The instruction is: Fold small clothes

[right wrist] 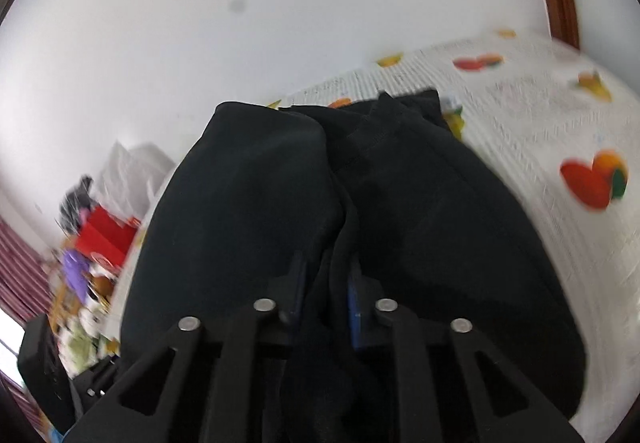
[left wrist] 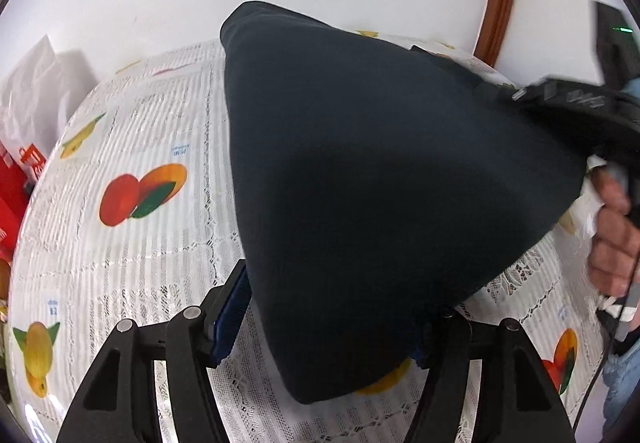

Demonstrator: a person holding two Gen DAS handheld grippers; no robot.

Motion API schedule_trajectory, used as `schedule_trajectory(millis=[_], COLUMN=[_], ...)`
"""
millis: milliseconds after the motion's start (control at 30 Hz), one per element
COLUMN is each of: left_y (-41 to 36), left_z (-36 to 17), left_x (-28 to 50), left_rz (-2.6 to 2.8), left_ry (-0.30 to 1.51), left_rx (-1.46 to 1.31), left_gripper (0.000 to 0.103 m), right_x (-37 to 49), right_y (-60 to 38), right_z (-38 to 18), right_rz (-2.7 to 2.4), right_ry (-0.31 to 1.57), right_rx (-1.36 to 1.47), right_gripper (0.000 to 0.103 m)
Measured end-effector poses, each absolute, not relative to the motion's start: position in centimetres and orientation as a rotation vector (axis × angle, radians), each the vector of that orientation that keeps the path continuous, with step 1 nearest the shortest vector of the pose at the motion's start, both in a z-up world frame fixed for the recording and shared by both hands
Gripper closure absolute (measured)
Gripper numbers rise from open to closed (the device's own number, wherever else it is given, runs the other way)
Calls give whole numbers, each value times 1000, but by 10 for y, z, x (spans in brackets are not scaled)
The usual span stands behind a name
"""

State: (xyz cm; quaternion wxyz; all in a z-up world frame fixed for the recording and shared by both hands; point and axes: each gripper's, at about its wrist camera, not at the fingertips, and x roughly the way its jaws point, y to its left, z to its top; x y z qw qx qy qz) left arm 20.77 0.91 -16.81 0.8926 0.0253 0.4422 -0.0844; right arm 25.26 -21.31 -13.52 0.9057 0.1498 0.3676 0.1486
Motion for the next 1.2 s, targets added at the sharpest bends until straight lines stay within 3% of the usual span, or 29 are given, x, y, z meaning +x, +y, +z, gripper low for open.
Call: schedule_trajectory(millis=[233,433,933,1200], left_y=[9,8,11,12], left_z=[-167,-166,-165,-168], left_x=[206,206,201,204], left_rz=[-160,-154,-180,-176], left_ry=[912,906,913,933], left_rx=[65,79,54,24], left_gripper=[38,38,39,38], right_x=[196,223,186,185], right_y=[-268,-292,-307,-290], right_z=[-87,-151,-127,-127], right_rz=[308,207,200,205], right_ry=[444,689,675,680], right_rx=[351,374,311,198], right_gripper=[94,94,74,75])
